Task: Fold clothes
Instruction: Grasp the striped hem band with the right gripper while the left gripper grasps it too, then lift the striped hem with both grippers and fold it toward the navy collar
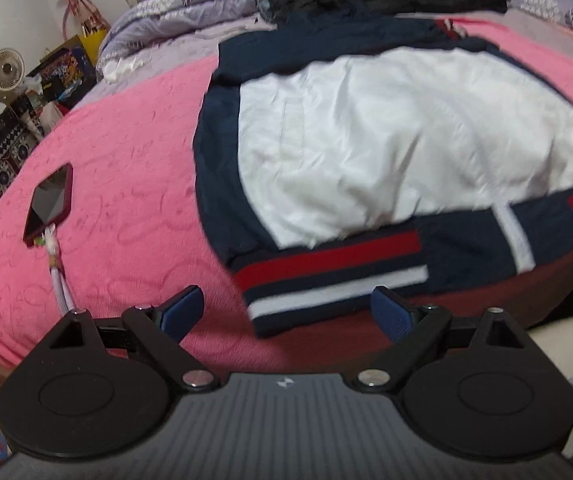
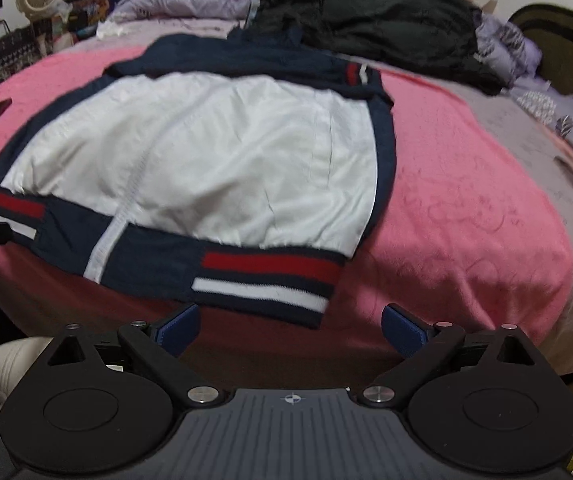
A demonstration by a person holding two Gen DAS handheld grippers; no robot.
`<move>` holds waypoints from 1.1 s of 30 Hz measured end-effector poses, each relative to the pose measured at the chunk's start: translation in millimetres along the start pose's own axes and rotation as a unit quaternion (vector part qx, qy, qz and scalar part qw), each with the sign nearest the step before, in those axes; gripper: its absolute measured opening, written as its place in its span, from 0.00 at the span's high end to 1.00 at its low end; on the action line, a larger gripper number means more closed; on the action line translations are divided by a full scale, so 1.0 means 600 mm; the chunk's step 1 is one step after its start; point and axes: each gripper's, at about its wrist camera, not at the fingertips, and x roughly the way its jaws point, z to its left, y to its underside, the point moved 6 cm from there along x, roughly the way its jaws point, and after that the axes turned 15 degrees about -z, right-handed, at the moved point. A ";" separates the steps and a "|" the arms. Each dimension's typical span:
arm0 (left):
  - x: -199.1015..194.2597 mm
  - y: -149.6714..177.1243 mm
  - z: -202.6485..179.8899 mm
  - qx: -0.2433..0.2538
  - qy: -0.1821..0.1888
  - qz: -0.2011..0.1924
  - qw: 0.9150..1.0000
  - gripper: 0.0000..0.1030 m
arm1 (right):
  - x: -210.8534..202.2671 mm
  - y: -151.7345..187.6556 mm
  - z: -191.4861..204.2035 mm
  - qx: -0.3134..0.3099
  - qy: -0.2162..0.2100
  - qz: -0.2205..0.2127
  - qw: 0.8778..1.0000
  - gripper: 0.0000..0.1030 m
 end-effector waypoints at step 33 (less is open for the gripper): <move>0.062 -0.069 0.017 0.101 -0.048 -0.037 0.993 0.09 | 0.091 -0.184 -0.038 0.022 -0.083 -0.070 0.994 0.75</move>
